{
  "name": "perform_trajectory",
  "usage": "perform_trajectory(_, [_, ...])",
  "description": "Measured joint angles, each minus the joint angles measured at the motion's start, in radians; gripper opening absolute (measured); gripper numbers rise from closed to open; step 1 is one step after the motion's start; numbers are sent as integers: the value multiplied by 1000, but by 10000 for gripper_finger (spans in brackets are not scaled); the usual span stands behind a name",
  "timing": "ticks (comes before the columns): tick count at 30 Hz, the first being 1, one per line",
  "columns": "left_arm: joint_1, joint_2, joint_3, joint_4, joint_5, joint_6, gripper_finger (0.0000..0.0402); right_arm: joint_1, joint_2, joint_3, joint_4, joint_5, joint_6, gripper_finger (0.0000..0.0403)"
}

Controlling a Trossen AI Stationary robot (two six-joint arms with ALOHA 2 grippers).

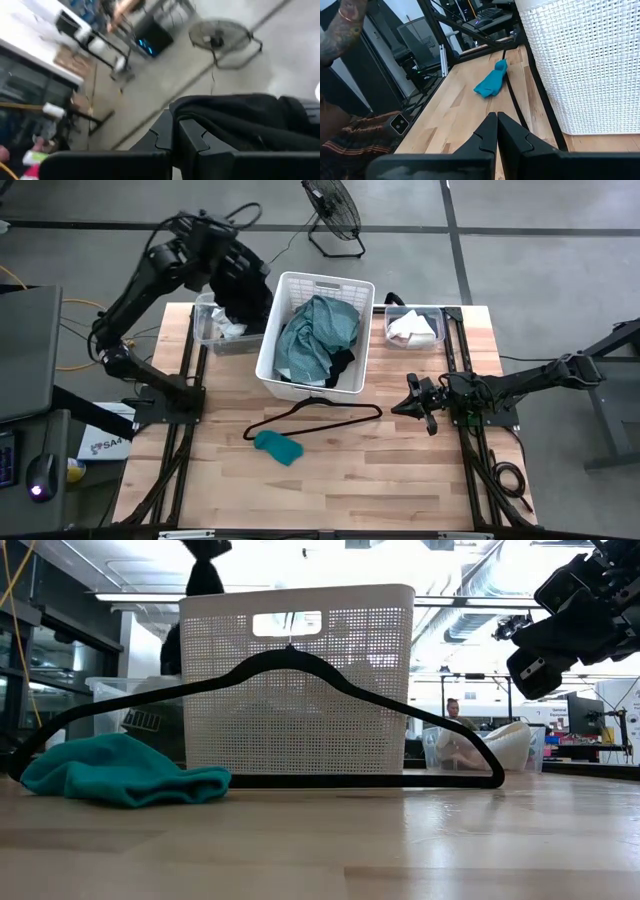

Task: Pick & Place Cloths
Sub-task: Put the black boxer shorts into the left transparent bin

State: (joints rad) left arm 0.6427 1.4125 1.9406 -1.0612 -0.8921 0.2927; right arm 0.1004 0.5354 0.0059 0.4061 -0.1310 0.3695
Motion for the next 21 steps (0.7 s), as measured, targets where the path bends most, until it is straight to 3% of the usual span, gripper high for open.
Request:
perform_trajectory(10, [94, -1, -203, -117, 164, -174, 0, 0, 0, 0, 0, 0, 0, 3])
perform_trajectory(18, [170, -1, -311, -247, 481, -284, 0, 0, 0, 0, 0, 0, 0, 3])
perform_trajectory(21, [169, -2, -352, -327, 529, -309, 0, 0, 0, 0, 0, -1, 0, 3])
